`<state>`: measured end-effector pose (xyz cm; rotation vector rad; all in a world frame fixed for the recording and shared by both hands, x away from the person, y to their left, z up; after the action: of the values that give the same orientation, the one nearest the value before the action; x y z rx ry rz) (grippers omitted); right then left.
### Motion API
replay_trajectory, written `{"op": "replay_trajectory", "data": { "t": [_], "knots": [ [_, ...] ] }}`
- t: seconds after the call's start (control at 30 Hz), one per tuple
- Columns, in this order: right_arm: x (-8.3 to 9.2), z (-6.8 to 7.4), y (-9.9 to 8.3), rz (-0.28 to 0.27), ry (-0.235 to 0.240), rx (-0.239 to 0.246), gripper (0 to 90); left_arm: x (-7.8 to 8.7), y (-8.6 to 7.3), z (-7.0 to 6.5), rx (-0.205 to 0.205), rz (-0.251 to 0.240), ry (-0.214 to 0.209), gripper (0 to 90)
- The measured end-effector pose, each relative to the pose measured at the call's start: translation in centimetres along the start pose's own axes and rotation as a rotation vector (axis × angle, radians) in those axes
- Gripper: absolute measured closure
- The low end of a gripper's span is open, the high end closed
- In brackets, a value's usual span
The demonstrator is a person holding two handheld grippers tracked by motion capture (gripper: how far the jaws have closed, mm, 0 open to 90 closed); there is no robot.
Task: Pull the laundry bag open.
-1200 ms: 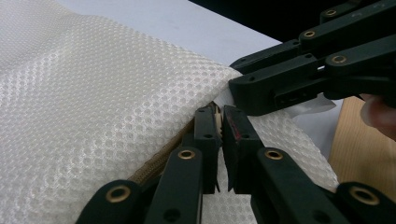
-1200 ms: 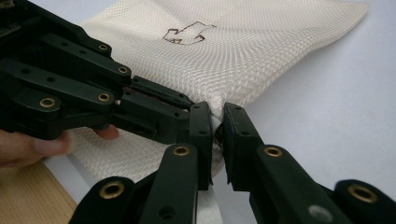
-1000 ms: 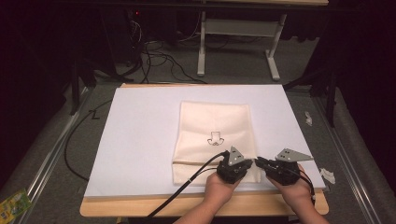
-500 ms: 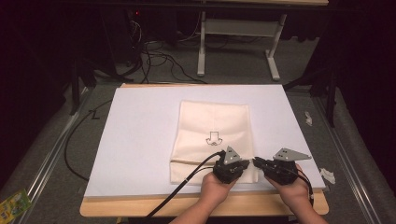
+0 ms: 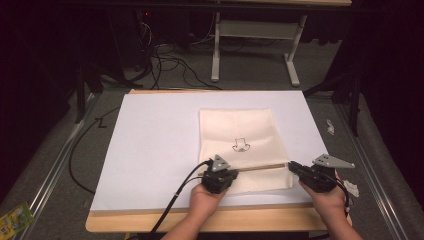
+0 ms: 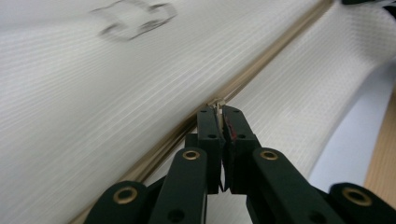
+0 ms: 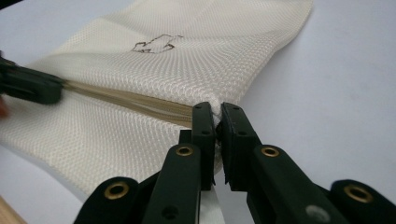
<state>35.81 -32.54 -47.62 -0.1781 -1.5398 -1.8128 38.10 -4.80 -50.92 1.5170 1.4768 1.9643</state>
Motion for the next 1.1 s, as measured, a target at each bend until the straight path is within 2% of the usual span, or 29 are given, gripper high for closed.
{"op": "replay_trajectory", "data": {
  "t": [0.2,0.23,0.27,0.3,0.33,0.37,0.47,0.5,0.6,0.73,0.87,0.97,1.03,1.1],
  "knots": [
    [0.3,-1.6,0.1,-0.006,-0.048,-0.035,85.8,5.3,-3.2,4.2,0.036,0.058,0.097,87.6],
    [0.3,-1.6,0.1,-0.006,-0.048,-0.035,85.8,6.0,-3.6,4.7,0.048,0.051,0.104,87.6],
    [0.4,-1.8,0.1,-0.006,-0.045,-0.045,85.7,6.7,-4.2,5.1,0.07,0.029,0.077,87.6],
    [0.3,-1.7,0.0,0.002,-0.003,-0.06,85.6,7.0,-4.4,5.0,0.072,0.026,0.079,87.5],
    [0.2,-1.3,-0.1,0.007,-0.015,-0.042,85.7,7.1,-4.5,4.9,0.061,0.031,0.094,87.5],
    [0.0,-0.9,-0.2,0.013,-0.041,0.004,85.6,7.1,-4.4,5.0,0.06,0.027,0.099,87.4],
    [-0.2,-0.6,-0.3,0.021,-0.048,0.015,84.4,7.3,-4.3,5.4,0.098,0.011,0.076,87.1],
    [-0.2,-0.6,-0.5,0.023,-0.043,0.003,83.5,7.3,-4.4,5.4,0.096,0.009,0.075,87.0],
    [-0.3,-0.7,-0.9,0.042,-0.03,0.012,80.7,7.3,-4.5,5.3,0.05,0.02,0.086,86.2],
    [-0.3,-0.6,-0.8,0.032,-0.024,0.012,76.8,7.4,-4.4,5.4,0.035,0.0,0.093,83.6],
    [-0.1,-0.5,-0.7,0.012,-0.012,0.011,67.2,7.8,-4.1,5.6,0.015,-0.013,0.114,74.9],
    [0.1,-0.6,-0.5,-0.003,-0.011,0.021,62.8,8.4,-3.9,6.2,0.021,-0.027,0.143,63.7],
    [0.2,-0.8,-0.3,-0.018,-0.02,0.022,56.5,9.0,-3.8,6.8,0.022,-0.039,0.174,56.5],
    [0.4,-1.1,-0.1,-0.039,-0.037,0.021,47.8,9.9,-3.6,7.6,0.013,-0.049,0.225,50.8]
  ]
}}
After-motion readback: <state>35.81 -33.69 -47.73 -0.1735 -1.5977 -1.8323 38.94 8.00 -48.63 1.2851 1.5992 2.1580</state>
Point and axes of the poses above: each handheld gripper's, and its own axes: x roughly backward along the jaws, y roughly out of its top, z roughly to its left, the point moved 6 cm from there along -x, roughly forward along the jaws, and after that the axes turned 11 degrees about -x, right-handed, at the moved point
